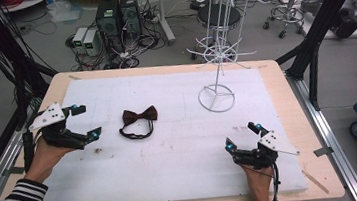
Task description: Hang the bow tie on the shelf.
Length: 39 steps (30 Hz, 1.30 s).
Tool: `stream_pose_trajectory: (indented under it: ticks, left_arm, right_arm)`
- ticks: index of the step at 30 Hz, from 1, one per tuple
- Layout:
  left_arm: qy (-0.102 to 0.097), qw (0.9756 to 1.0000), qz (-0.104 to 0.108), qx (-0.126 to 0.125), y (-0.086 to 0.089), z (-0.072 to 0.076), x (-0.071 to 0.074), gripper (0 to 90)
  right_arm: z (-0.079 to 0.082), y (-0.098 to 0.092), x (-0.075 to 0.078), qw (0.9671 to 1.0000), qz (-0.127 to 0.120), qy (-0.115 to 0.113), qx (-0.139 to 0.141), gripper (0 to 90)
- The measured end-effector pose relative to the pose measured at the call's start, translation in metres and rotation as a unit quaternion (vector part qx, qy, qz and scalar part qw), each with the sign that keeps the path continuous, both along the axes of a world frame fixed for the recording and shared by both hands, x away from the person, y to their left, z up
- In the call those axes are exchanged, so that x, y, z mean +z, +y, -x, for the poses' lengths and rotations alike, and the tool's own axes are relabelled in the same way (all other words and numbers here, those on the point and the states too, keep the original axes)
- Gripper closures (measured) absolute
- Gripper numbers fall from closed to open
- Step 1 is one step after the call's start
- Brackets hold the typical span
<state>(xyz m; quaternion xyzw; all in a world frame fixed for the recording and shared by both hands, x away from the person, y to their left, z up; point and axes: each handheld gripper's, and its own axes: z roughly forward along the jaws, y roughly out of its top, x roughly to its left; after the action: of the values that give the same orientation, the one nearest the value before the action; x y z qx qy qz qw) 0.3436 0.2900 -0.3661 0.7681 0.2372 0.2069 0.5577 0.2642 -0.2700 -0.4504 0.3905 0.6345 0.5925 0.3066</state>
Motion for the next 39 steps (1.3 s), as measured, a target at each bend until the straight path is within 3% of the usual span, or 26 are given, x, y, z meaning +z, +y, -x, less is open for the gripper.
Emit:
stream_pose_trajectory:
  ticks: [9, 13, 15, 16, 21, 22, 23, 27, 30, 31, 34, 37, 39]
  left_arm:
    - [0.02, 0.9996, -0.017, -0.007, -0.005, -0.024, 0.008, 1.7]
    - [0.035, 0.9987, -0.034, -0.011, -0.008, -0.037, 0.011, 1.7]
    - [0.039, 0.9988, -0.027, -0.012, -0.01, -0.043, 0.013, 1.7]
    - [0.044, 0.9981, -0.04, -0.015, -0.014, -0.049, 0.013, 1.7]
    - [0.053, 0.9968, -0.053, -0.025, -0.021, -0.06, 0.014, 1.7]
    - [0.056, 0.9961, -0.063, -0.026, -0.023, -0.062, 0.014, 1.7]
    - [0.065, 0.9937, -0.084, -0.035, -0.028, -0.068, 0.016, 1.7]
    - [0.069, 0.9921, -0.096, -0.04, -0.035, -0.076, 0.019, 1.7]
    - [0.079, 0.9884, -0.119, -0.052, -0.046, -0.085, 0.021, 1.7]
    - [0.079, 0.9884, -0.119, -0.052, -0.046, -0.085, 0.021, 1.7]
    - [0.091, 0.9823, -0.152, -0.061, -0.056, -0.094, 0.022, 1.8]
    - [0.094, 0.9815, -0.153, -0.065, -0.06, -0.099, 0.022, 1.7]
    - [0.099, 0.9793, -0.163, -0.067, -0.064, -0.103, 0.021, 1.7]
  right_arm:
    - [0.0, 0.0, 0.0, 1.0, 0.0, -0.001, 0.001, 0.6]
    - [0.0, 0.0, 0.0, 1.0, 0.001, -0.002, 0.001, 0.6]
    - [0.0, 0.0, 0.0, 1.0, 0.0, -0.001, 0.001, 0.6]
    - [0.0, 0.0, 0.0, 1.0, -0.002, 0.002, 0.0, 0.6]
    - [0.0, 0.0, 0.0, 1.0, -0.002, 0.002, 0.001, 0.6]
    - [0.0, 0.0, 0.0, 1.0, -0.003, 0.001, 0.0, 0.6]
    - [0.001, 0.0, 0.0, 1.0, -0.004, 0.003, 0.0, 0.6]
    - [0.0, -0.001, 0.0, 1.0, -0.003, -0.001, 0.001, 0.6]
    - [0.0, -0.001, 0.0, 1.0, -0.003, -0.002, 0.001, 0.6]
    - [0.0, -0.001, 0.0, 1.0, -0.003, -0.002, 0.001, 0.6]
    - [0.0, -0.001, 0.0, 1.0, -0.005, 0.0, 0.0, 0.6]
    - [0.0, -0.001, 0.0, 1.0, -0.008, 0.0, 0.0, 0.6]
    - [0.0, -0.001, 0.0, 1.0, -0.007, 0.0, 0.0, 0.6]
